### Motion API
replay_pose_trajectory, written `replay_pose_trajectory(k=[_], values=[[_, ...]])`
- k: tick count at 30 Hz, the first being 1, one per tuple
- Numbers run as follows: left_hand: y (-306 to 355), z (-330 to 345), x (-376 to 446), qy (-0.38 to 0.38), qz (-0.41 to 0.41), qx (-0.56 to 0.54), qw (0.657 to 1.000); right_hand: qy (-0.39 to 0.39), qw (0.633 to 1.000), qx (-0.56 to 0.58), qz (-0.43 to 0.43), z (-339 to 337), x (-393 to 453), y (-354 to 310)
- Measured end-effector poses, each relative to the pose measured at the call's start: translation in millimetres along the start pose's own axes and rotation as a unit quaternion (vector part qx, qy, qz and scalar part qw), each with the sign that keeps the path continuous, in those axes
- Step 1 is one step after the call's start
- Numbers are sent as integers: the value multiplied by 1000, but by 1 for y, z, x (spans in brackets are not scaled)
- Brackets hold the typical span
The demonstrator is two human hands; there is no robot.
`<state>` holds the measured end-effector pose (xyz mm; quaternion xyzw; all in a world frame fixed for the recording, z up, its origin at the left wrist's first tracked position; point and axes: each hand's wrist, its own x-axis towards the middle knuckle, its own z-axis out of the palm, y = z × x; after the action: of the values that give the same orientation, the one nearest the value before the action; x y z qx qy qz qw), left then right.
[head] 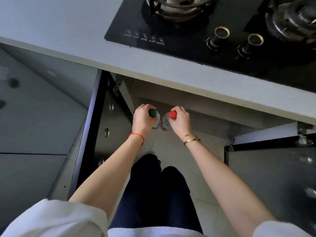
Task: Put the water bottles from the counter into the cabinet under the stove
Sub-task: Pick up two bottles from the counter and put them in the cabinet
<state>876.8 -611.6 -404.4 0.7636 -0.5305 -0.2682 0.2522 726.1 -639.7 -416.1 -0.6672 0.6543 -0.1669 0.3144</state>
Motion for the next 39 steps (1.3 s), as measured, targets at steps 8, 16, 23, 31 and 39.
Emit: replay_pose_trajectory(k=[8, 16, 23, 31, 39], values=[[-117, 114, 102, -16, -8, 20, 1000, -48, 997, -44, -32, 127, 99, 83], [-176, 180, 164, -37, -4, 53, 998, -80, 988, -108, -71, 209, 166, 130], [-196, 205, 191, -47, 26, 63, 997, -102, 984, -116, -87, 222, 197, 141], [-196, 214, 208, -54, 43, 63, 996, -88, 991, -83, -55, 234, 202, 147], [-183, 194, 182, -94, 2, 70, 993, -76, 995, -55, -27, 224, 177, 146]])
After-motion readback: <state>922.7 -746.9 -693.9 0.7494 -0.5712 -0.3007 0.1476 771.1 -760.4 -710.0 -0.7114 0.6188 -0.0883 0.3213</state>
